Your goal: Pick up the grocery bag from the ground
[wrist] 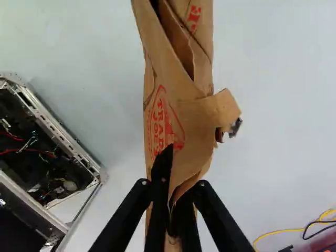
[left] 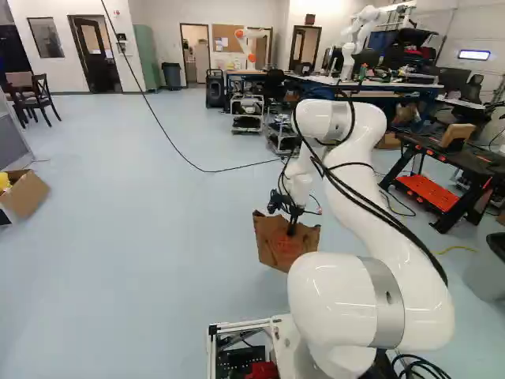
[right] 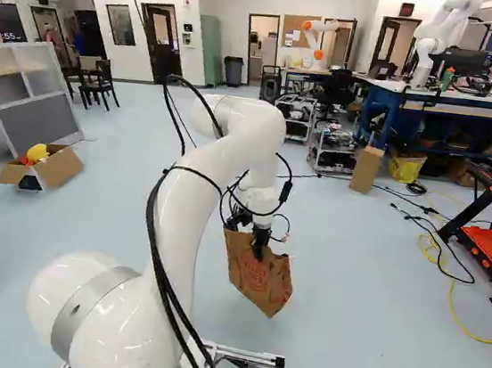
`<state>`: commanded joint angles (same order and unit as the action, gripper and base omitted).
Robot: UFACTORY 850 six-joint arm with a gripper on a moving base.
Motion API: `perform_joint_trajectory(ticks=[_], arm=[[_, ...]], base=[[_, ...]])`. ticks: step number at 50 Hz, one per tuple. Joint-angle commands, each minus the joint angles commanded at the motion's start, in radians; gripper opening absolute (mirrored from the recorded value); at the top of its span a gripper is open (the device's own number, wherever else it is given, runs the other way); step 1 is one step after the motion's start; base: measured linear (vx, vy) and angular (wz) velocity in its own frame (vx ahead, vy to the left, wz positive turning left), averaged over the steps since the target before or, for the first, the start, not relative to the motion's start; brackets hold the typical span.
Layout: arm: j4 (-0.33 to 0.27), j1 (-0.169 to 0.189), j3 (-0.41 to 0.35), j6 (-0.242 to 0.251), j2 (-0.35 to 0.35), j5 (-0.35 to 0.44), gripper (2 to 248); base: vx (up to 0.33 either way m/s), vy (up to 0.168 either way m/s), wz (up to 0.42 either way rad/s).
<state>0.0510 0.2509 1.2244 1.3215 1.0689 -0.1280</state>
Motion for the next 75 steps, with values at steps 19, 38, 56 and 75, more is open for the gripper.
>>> perform_joint_trajectory(ticks=[19, 38, 56, 75], arm=[[0.0, -0.024, -0.135, 0.0, -0.104, 0.0, 20], [0.0, -0.052, -0.266, 0.0, -0.211, 0.0, 20], [0.0, -0.084, -0.387, 0.0, -0.316, 0.0, 20], [0.0, -0.125, -0.516, 0.0, -0.434, 0.019, 20]], base=[[0.0, 0.0, 0.0], [0.0, 0.0, 0.0], [0.0, 0.0, 0.0], [0.0, 0.0, 0.0]])
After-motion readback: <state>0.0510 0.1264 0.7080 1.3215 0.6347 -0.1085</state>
